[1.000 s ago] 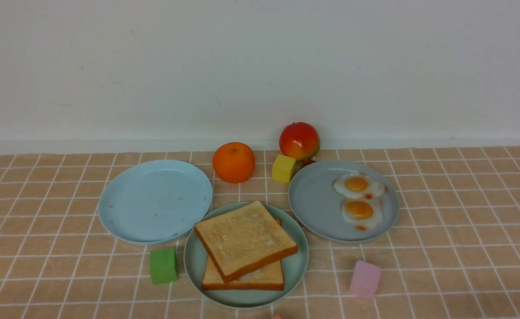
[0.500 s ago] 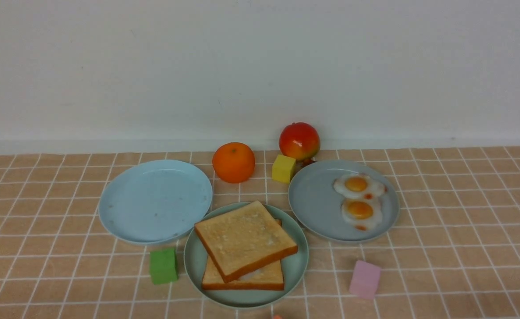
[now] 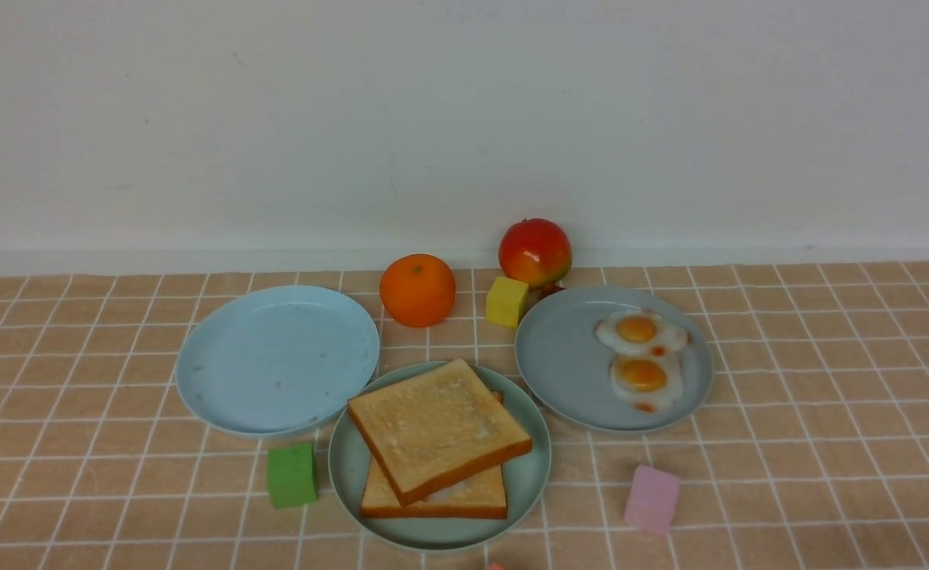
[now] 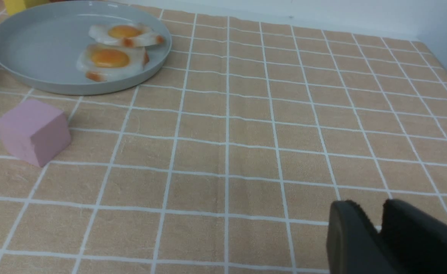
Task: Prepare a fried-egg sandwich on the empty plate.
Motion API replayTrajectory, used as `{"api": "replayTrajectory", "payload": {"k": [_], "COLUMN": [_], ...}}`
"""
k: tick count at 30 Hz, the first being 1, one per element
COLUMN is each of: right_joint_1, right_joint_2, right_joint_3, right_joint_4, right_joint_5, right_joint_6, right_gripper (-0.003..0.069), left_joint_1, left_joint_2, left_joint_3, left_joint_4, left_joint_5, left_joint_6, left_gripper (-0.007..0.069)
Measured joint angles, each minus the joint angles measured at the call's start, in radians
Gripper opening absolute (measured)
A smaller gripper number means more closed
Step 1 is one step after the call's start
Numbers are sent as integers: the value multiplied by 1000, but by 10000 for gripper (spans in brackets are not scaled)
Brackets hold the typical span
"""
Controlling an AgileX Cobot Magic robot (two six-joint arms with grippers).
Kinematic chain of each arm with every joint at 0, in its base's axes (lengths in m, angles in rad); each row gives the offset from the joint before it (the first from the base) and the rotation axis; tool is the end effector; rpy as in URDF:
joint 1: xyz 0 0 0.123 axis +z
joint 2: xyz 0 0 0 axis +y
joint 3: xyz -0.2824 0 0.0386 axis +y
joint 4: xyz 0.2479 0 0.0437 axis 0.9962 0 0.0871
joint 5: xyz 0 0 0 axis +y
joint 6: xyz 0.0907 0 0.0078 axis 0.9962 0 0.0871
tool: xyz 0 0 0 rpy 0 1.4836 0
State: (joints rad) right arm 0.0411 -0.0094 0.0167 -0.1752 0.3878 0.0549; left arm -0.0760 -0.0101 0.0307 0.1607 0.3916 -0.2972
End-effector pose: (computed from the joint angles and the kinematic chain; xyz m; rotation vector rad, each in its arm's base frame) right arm 0.0523 -0.0039 0.1736 -0.0938 1.8717 -0.1075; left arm 0.0524 0.0016 0.1686 -0.1102 1.8885 -0.0955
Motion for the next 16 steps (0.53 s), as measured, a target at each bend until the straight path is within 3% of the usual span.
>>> {"api": "replayTrajectory", "payload": {"k": [16], "right_joint_1": [0], "right_joint_2": [0], "right_joint_3": [0], "right_joint_4": [0], "right_joint_5": [1], "right_joint_6": [0], "right_gripper": [176], "left_joint_1": [0], "left_joint_2": [0], "left_joint_3": [0], "left_joint_4": [0], "left_joint_5": [0], "left_joint_6": [0], "left_gripper": [92]}}
